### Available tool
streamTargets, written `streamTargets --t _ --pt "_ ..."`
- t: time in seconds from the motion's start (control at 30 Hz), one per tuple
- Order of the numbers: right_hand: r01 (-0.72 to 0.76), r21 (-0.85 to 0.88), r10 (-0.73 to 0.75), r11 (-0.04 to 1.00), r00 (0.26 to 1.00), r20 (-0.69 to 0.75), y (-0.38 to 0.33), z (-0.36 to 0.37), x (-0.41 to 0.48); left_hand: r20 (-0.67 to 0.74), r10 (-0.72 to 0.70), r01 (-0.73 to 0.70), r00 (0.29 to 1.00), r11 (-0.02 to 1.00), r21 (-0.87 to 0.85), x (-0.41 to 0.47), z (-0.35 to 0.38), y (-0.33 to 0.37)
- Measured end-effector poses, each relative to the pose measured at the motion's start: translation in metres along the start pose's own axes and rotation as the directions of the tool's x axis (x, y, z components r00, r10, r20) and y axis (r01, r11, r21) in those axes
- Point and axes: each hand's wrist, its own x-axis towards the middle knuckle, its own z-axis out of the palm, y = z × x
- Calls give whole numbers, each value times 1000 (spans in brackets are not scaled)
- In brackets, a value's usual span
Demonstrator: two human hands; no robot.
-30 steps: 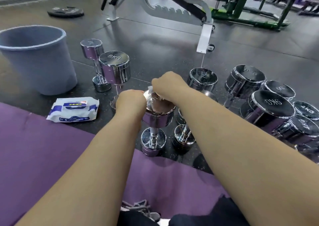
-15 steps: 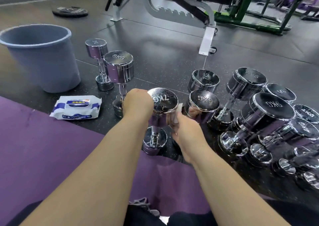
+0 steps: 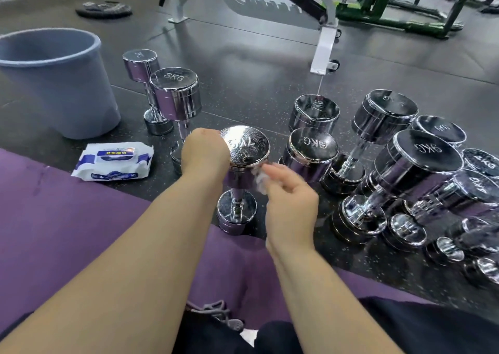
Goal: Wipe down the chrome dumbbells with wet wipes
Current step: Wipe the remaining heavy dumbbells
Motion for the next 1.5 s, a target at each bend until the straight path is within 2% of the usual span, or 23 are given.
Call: streamTargets --t 0.03,0.13,0.17,0.2,0.27,0.33,0.43,0.53,0.63,0.7,0.77,0.87,1.0,1.07,1.13,1.2,1.27,1.33,1.4,1.5 --pt "-52 96 57 994 997 -55 -3 1 9 4 46 -46 999 999 -4 1 0 -2" --pt "-197 383 245 903 966 -80 -8 6 22 5 -73 74 997 993 -87 -7 1 -3" --pt "-220 410 264 885 963 -54 -7 5 18 35 -149 153 988 956 -251 -7 3 -6" --pt "-233 415 263 880 965 -16 -5 6 13 61 -189 198 980 905 -377 -12 5 -9" --pt "-254 418 258 872 965 47 -5 8 5 235 -301 380 924 778 -500 -27 4 -16" --pt "-279 461 283 842 957 64 -7 9 9 368 -338 488 866 732 -475 -32 6 -26" --pt "-281 484 295 829 954 50 -7 5 16 509 -278 528 815 720 -451 -41 -1 -31" --pt "-339 341 300 877 940 162 -7 4 0 548 -188 495 815 717 -490 -49 -7 -29" --pt "-328 290 293 899 943 159 -10 9 -5 472 -123 409 873 711 -572 -56 -5 -33" --pt "-290 292 268 911 957 112 -14 8 -1 294 -135 302 946 699 -648 -53 -4 -35" --pt "-251 253 236 934 968 89 -16 6 3 121 -133 180 984 704 -687 -47 -5 -37" --pt "-218 237 201 947 975 94 -17 7 0 -30 -156 85 987 680 -728 -32 -5 -36" --pt "-212 274 207 938 977 49 -16 7 6 -106 -99 8 989 764 -645 -39 6 -42" --pt "-238 319 224 918 971 81 -16 8 12 -182 -16 -93 983 815 -572 -49 13 -44" --pt "-264 362 237 894 964 117 -16 10 12 -272 -10 -138 962 844 -518 -39 14 -42" --pt "-279 374 243 884 960 141 -16 11 9 -243 -72 -77 967 828 -555 -17 8 -37" --pt "-278 374 237 885 959 152 -13 8 8 -174 -62 -50 983 820 -571 -6 5 -35" --pt "-279 368 232 887 958 165 -12 7 10 -186 31 -108 982 903 -416 -16 9 -37" --pt "-284 349 237 893 956 170 -12 8 11 -195 118 -174 974 938 -300 -39 13 -38" --pt "-267 328 218 906 960 178 -7 11 10 -163 73 -124 984 936 -330 -32 9 -30"
